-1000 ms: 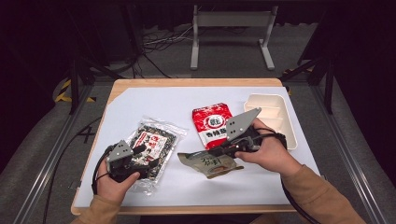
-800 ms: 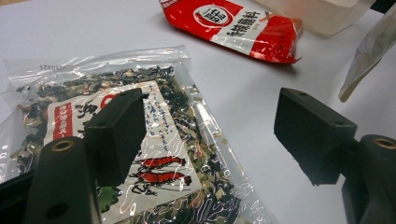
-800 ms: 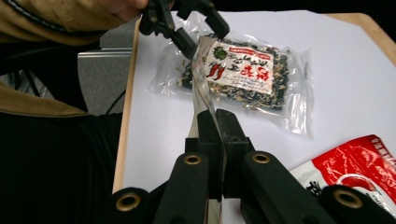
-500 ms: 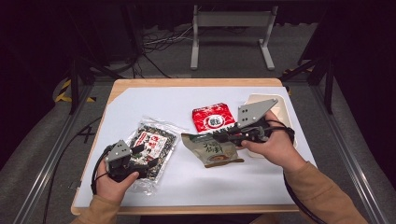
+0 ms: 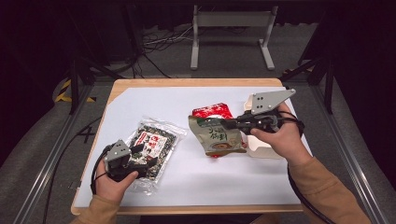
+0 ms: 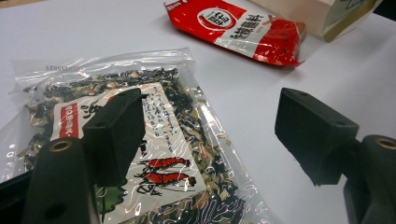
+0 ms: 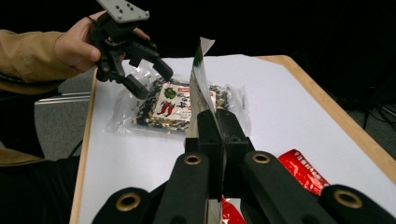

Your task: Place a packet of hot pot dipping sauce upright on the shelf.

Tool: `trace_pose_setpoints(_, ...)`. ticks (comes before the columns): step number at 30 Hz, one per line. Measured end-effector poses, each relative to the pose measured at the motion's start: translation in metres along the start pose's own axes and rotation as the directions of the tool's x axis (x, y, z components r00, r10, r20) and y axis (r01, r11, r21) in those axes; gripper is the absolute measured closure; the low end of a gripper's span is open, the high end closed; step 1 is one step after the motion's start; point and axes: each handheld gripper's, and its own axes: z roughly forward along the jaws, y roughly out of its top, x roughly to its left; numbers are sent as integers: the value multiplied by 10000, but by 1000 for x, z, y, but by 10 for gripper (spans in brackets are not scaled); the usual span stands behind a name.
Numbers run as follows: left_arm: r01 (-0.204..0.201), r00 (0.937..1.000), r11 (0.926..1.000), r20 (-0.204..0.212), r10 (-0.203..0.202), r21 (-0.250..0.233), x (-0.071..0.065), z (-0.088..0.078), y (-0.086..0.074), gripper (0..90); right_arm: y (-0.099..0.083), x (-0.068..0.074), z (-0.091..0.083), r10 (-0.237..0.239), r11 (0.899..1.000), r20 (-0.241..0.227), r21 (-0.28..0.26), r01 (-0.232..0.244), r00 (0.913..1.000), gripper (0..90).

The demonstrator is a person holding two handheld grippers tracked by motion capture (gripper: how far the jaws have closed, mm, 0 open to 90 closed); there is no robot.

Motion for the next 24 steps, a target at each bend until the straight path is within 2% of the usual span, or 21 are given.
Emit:
trace_pose_setpoints(4,-40,10000,10000,-60,40,-58,1,0,0,237,0,-3,-4,23,9999,141,-128,-21,9999,893)
trace_pose_setpoints(7,192,9996,9994,-192,-198,-294,3,-2,-1,228,0,-8,-9,56,9996,373,-294,-45,9993,893)
trace_pose_setpoints(9,211,9995,9991,-223,-219,-366,3,-2,-1,219,0,-10,-12,68,9993,475,-357,-51,9988,893)
trace_pose_setpoints(13,213,9992,9991,-327,-225,-379,5,-3,-1,212,1,-13,-16,81,9989,650,-457,-51,9979,893)
trace_pose_setpoints(16,27,9987,9996,-508,-41,-280,5,-3,-1,211,0,-17,-21,104,9983,817,-577,-57,9966,893)
trace_pose_setpoints(24,18,9987,9997,-513,-31,-254,5,-2,-2,211,-3,-27,-32,121,9979,1213,-647,-43,9925,894)
